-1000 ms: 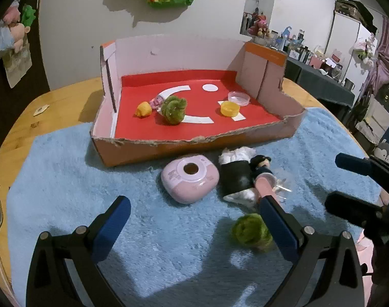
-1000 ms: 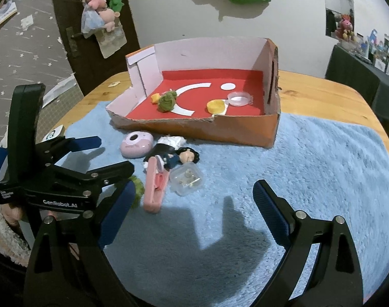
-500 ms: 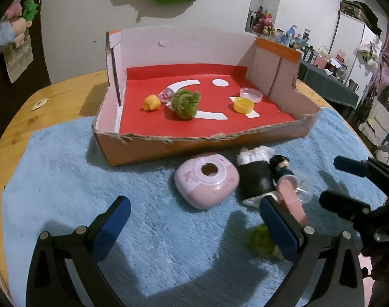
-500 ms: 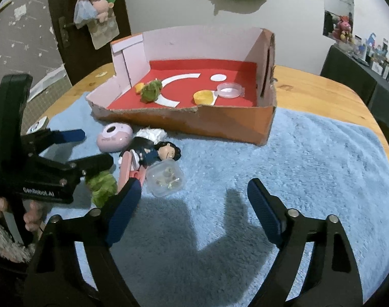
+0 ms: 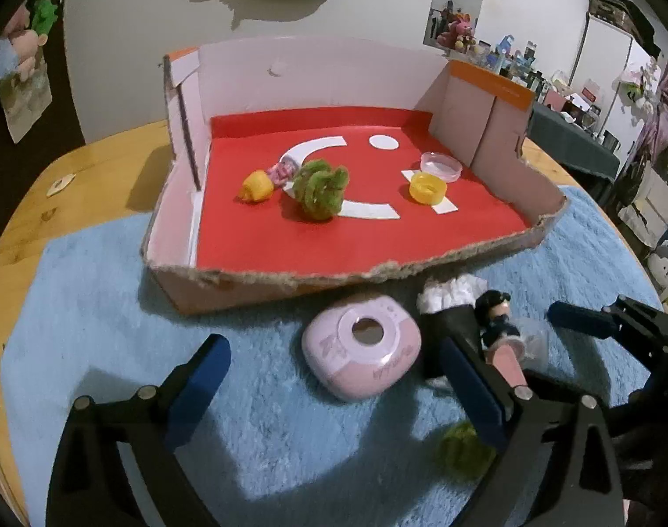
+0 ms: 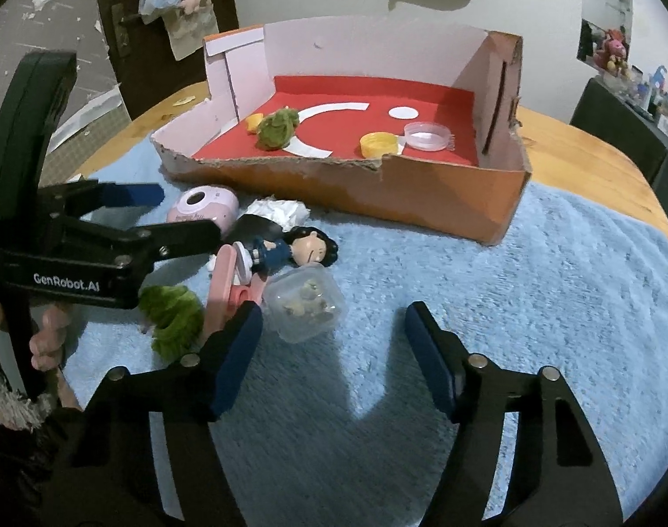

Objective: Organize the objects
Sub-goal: 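Grasp the pink round toy with the left tool while the right tool grasps the clear plastic box, then lift the pink toy and clear box and carry both into the red box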

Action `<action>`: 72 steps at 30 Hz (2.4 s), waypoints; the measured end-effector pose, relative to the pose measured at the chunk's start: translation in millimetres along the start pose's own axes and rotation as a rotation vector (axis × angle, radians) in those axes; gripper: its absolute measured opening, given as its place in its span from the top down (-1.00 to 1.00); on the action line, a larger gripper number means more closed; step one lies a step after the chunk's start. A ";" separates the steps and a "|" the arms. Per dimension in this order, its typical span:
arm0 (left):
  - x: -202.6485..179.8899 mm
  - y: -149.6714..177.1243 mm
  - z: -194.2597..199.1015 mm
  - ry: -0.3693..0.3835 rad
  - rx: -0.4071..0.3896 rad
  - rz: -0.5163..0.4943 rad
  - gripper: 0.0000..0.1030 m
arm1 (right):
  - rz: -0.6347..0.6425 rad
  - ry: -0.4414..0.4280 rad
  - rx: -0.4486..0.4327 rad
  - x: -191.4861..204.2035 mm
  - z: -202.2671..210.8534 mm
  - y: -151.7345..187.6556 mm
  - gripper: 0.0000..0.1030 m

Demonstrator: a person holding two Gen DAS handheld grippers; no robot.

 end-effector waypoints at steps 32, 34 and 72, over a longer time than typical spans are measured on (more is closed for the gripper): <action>-11.9 5.5 -4.0 0.052 -0.008 -0.125 -0.10 | 0.018 -0.027 -0.009 10.9 -4.8 -3.6 0.23; -12.5 6.7 -0.6 0.062 -0.011 -0.116 -0.10 | 0.011 -0.031 -0.013 11.0 -2.9 -3.8 0.23; -20.4 -3.7 38.9 0.084 -0.082 -0.065 -0.10 | -0.021 -0.104 -0.117 22.0 38.7 -29.8 0.24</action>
Point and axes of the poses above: each gripper's, at about its wrist camera, not at the fingertips, and z roughly against the way its jaws point, x to its left, y to its underside, the point moved 9 cm from there along -z, roughly the way its jaws point, and after that the axes turned 6 degrees about -x, right-handed, at the moved point
